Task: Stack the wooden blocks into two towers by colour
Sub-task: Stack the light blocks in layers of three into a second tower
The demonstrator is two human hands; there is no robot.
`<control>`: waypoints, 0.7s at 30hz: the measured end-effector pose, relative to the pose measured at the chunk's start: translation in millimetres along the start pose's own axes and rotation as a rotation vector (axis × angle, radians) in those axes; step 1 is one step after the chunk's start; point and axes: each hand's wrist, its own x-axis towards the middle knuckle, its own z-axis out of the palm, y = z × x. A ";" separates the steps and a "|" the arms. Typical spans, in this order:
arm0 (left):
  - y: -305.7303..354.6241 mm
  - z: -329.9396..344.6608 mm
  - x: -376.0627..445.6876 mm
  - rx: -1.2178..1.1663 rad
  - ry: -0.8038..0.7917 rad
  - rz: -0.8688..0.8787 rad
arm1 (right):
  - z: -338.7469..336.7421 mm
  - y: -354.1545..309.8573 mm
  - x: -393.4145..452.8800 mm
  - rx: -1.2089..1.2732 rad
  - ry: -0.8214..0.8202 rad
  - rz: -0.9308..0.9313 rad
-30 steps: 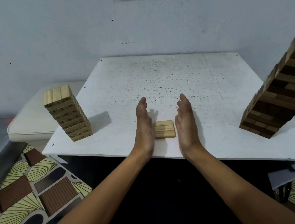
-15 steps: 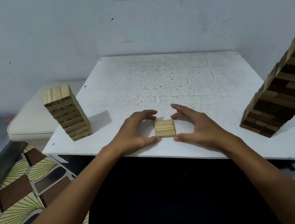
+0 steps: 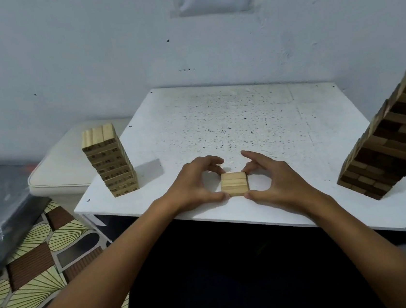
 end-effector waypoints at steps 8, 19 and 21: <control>29.0 -49.2 11.5 0.092 0.074 0.102 | -8.3 -24.7 26.1 0.069 0.140 -0.179; 54.6 -164.8 -3.3 0.318 0.185 0.085 | 10.2 -110.3 97.1 0.223 0.149 -0.400; 50.4 -182.2 -13.9 0.330 0.228 0.054 | 19.2 -126.2 111.1 0.234 0.121 -0.435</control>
